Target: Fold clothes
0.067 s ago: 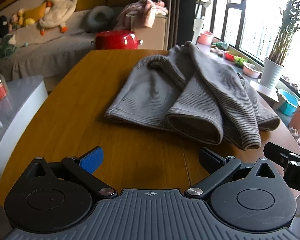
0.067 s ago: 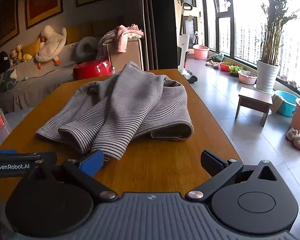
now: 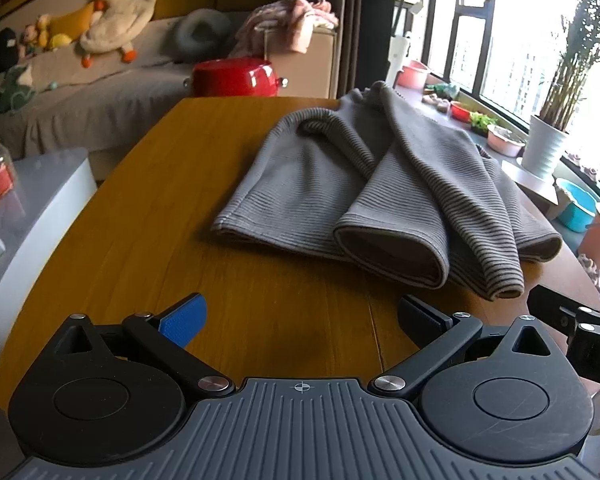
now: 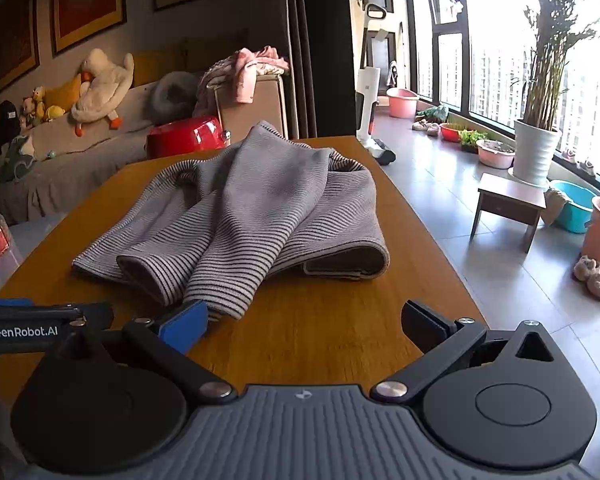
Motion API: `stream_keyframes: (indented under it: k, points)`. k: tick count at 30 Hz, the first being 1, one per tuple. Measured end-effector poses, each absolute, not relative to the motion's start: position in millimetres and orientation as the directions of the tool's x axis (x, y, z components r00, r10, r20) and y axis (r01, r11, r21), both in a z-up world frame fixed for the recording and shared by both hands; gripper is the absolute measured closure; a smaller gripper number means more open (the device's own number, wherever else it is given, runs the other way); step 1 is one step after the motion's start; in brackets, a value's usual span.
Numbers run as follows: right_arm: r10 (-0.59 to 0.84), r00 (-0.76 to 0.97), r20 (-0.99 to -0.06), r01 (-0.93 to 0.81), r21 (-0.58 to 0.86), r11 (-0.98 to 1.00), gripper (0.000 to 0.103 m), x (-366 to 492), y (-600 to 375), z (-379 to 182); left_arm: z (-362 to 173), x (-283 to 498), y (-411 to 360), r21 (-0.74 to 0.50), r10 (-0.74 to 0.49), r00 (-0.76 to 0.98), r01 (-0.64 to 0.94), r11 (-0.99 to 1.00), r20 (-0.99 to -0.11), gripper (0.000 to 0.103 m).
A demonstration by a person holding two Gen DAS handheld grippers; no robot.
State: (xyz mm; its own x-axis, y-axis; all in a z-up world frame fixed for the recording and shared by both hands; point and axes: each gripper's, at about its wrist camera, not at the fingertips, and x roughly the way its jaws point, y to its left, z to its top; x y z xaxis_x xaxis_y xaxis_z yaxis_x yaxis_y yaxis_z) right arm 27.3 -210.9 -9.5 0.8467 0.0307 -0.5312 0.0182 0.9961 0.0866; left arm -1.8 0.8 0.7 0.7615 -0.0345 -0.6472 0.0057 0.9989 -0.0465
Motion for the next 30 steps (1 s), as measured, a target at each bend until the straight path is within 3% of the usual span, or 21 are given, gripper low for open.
stream_keyframes:
  k: [30]
  points:
    - [0.025,0.838,-0.545,0.004,0.052,0.999,0.000,32,-202,-6,-4,3,5,-0.070,-0.053,0.739,0.008,0.997,-0.672,0.000]
